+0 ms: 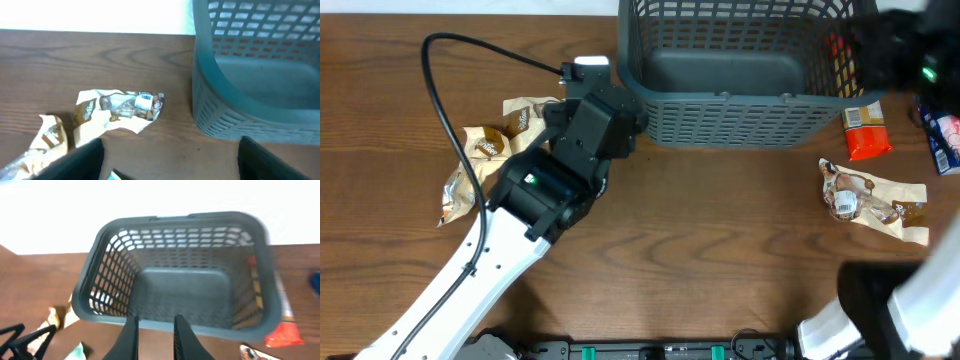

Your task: Pack container

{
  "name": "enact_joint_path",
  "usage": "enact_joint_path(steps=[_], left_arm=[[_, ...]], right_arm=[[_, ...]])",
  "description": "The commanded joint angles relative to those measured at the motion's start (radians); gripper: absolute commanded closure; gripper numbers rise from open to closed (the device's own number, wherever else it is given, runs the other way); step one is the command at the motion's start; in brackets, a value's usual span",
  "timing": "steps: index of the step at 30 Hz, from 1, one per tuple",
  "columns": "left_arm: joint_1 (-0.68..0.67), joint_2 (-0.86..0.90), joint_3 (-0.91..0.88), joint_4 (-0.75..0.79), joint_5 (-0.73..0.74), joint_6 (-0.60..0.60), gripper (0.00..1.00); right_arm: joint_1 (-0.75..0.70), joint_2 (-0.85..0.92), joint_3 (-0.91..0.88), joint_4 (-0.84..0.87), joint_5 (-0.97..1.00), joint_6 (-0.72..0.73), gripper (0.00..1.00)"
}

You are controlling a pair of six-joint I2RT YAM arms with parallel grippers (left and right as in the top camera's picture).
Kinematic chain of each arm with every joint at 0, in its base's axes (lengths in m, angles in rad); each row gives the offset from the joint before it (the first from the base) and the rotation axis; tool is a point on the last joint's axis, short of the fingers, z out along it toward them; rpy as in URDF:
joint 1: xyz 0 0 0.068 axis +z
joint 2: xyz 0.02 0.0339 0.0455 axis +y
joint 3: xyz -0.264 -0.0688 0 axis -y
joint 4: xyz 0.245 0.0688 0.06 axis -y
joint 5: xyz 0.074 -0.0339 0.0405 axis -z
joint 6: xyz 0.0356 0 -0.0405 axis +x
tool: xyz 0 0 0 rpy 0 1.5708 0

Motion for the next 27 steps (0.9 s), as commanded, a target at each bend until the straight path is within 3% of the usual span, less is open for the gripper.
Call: enact_joint_path(steps=[1, 3, 9, 12, 17, 19, 22, 27], left_arm=[[0.010, -0.023, 0.019, -0.007, -0.029, 0.039, 0.47], [0.019, -0.031, 0.019, -0.014, -0.031, 0.040, 0.53], [0.060, -0.058, 0.019, -0.041, -0.031, 0.040, 0.54], [0.083, -0.077, 0.019, -0.063, -0.031, 0.040, 0.54], [0.119, -0.104, 0.019, -0.119, -0.031, 0.040, 0.54], [0.131, -0.112, 0.019, -0.134, -0.031, 0.040, 0.55], [0.142, -0.126, 0.019, -0.145, -0.031, 0.040, 0.61], [0.143, -0.152, 0.019, -0.152, -0.031, 0.040, 0.61]], right_arm=[[-0.017, -0.073, -0.090, -0.004, 0.116, 0.044, 0.93], [-0.017, -0.117, -0.178, -0.004, 0.168, 0.043, 0.94], [-0.017, -0.270, -0.527, -0.004, 0.197, 0.040, 0.92], [-0.017, -0.346, -0.686, -0.004, 0.254, 0.040, 0.84], [-0.019, -0.453, -0.905, -0.004, 0.349, 0.046, 0.81], [-0.030, -0.492, -0.990, -0.004, 0.369, 0.073, 0.84], [-0.071, -0.525, -1.091, -0.004, 0.387, 0.098, 0.99], [-0.153, -0.529, -1.207, 0.006, 0.397, 0.100, 0.99]])
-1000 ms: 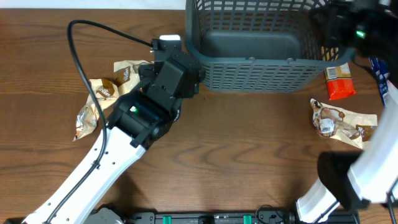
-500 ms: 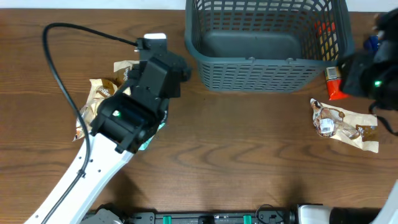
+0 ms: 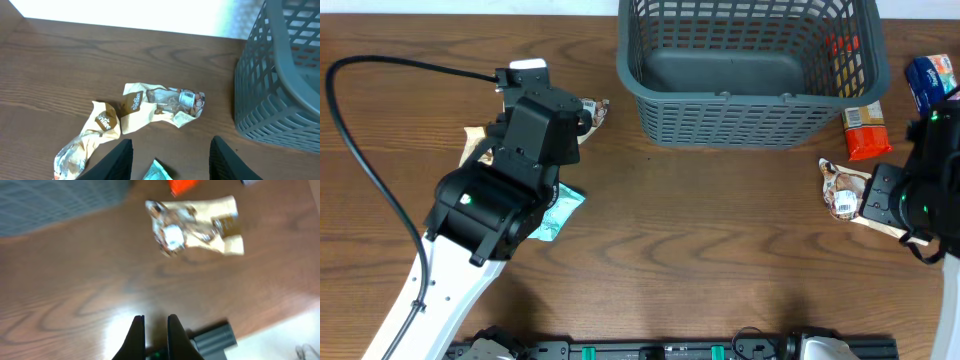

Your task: Pack container

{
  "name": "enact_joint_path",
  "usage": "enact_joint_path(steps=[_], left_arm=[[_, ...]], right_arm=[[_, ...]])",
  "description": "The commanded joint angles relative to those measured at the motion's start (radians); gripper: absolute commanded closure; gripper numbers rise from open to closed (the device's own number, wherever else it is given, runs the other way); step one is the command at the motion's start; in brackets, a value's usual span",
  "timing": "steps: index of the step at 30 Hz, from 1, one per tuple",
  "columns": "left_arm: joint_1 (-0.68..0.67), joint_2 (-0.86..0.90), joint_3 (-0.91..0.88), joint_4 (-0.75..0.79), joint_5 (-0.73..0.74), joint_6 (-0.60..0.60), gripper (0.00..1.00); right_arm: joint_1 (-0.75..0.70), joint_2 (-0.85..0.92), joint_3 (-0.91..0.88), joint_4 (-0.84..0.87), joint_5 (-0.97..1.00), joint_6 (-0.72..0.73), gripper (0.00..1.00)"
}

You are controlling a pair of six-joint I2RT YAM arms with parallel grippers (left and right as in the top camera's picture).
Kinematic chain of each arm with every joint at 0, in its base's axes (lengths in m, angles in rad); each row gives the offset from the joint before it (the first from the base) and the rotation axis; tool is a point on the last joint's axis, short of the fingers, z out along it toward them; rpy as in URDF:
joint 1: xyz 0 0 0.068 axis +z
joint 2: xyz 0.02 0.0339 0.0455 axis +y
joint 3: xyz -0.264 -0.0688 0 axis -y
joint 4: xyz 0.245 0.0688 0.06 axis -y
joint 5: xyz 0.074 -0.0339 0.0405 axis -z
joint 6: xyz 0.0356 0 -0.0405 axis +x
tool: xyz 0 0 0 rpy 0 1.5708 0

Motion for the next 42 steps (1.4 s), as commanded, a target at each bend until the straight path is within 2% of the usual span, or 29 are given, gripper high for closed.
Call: enact_joint_path(steps=[1, 12, 19, 28, 42], left_arm=[[0.005, -0.027, 0.019, -0.005, -0.019, 0.013, 0.62], [0.005, -0.045, 0.019, -0.056, -0.019, 0.013, 0.62], [0.005, -0.048, 0.019, -0.088, -0.019, 0.012, 0.61], [0.005, -0.061, 0.019, -0.091, -0.019, 0.012, 0.62], [0.005, -0.065, 0.019, -0.097, -0.019, 0.013, 0.61]], right_arm=[[-0.043, 0.009, -0.064, 0.019, 0.030, 0.023, 0.99], [-0.090, 0.078, -0.097, 0.194, 0.015, -0.020, 0.99], [-0.095, 0.173, -0.097, 0.290, -0.065, -0.111, 0.99], [-0.095, 0.244, -0.097, 0.352, -0.126, -0.179, 0.99], [-0.095, 0.251, -0.097, 0.436, -0.188, -0.293, 0.99]])
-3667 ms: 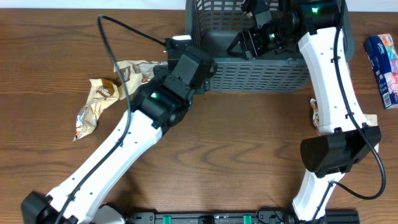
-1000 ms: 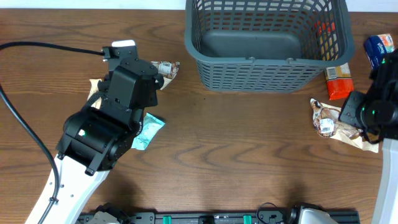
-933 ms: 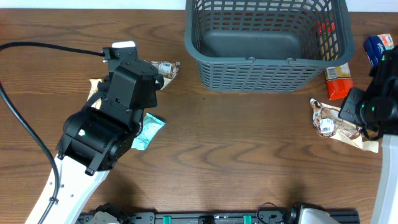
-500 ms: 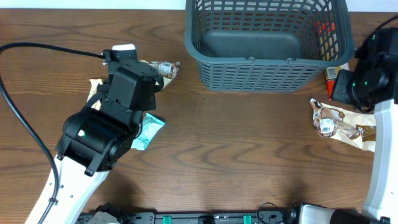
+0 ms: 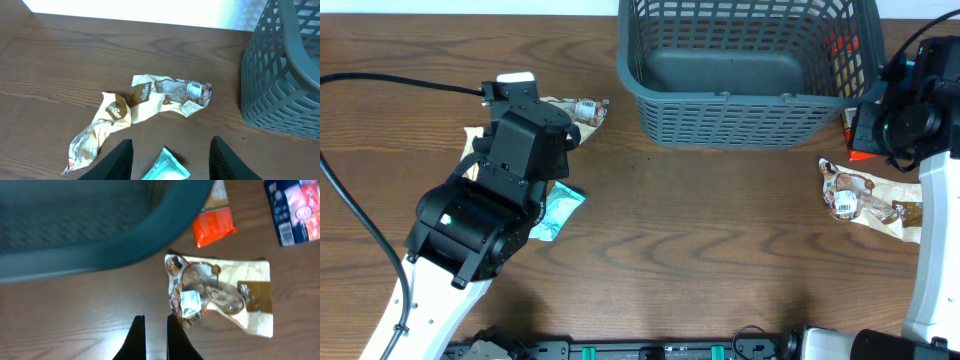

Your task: Pack container

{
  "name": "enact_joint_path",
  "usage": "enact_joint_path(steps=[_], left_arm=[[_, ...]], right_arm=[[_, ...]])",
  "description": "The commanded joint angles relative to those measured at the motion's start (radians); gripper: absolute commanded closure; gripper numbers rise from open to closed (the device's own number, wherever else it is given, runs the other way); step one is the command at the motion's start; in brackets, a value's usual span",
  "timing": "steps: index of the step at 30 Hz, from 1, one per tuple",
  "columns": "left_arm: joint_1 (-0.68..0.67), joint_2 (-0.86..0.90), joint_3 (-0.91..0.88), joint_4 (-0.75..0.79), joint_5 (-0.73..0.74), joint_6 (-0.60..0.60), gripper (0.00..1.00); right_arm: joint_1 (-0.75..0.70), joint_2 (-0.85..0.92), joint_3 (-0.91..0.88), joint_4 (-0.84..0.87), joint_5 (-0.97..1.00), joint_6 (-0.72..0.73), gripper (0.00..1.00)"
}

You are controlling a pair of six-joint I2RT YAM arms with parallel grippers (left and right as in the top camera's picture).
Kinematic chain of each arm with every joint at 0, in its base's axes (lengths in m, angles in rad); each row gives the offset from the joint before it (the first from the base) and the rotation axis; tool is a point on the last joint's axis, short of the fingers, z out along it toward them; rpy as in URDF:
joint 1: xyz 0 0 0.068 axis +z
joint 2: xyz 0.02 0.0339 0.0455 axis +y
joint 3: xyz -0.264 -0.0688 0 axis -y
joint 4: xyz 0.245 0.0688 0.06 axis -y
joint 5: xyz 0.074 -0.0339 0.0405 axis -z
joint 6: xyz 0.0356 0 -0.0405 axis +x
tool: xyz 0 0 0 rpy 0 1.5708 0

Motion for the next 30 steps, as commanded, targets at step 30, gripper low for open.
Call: enact_joint_path(steps=[30], left_arm=[[0.005, -0.013, 0.019, -0.040, -0.019, 0.012, 0.61]], right_arm=[[-0.009, 0.077, 0.000, 0.107, -0.069, -0.089, 0.99]])
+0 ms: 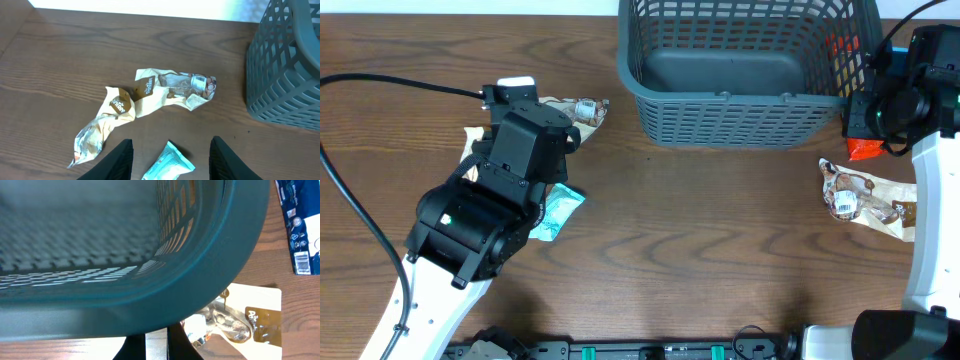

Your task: Pack container

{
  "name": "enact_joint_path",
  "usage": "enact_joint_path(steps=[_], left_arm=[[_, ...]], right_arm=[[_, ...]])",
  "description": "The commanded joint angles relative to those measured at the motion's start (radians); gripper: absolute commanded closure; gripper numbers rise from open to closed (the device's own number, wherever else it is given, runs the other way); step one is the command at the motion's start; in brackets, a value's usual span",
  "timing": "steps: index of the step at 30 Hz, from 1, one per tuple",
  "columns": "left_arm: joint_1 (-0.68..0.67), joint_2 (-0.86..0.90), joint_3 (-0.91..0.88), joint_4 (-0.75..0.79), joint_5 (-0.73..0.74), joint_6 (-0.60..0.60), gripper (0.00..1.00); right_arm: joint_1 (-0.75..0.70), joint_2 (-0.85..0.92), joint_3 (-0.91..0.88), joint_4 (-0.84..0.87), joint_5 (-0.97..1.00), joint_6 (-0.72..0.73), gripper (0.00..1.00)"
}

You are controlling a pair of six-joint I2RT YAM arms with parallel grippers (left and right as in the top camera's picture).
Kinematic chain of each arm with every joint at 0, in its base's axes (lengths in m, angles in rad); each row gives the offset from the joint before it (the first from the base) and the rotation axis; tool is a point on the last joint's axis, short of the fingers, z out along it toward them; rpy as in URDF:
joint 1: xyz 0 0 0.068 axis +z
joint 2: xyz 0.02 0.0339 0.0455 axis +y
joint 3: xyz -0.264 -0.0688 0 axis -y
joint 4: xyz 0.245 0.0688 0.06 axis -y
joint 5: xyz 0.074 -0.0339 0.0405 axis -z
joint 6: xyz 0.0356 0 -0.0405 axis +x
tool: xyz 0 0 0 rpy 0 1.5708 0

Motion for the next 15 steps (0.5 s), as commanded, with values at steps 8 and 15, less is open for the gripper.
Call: enact_joint_path(steps=[8, 15], left_arm=[[0.005, -0.013, 0.019, -0.003, -0.019, 0.012, 0.62], [0.005, -0.013, 0.019, -0.003, -0.019, 0.012, 0.62]], right_arm=[[-0.009, 0.002, 0.000, 0.037, -0.042, -0.032, 0.99], [-0.008, 0.002, 0.000, 0.037, -0.051, -0.036, 0.95]])
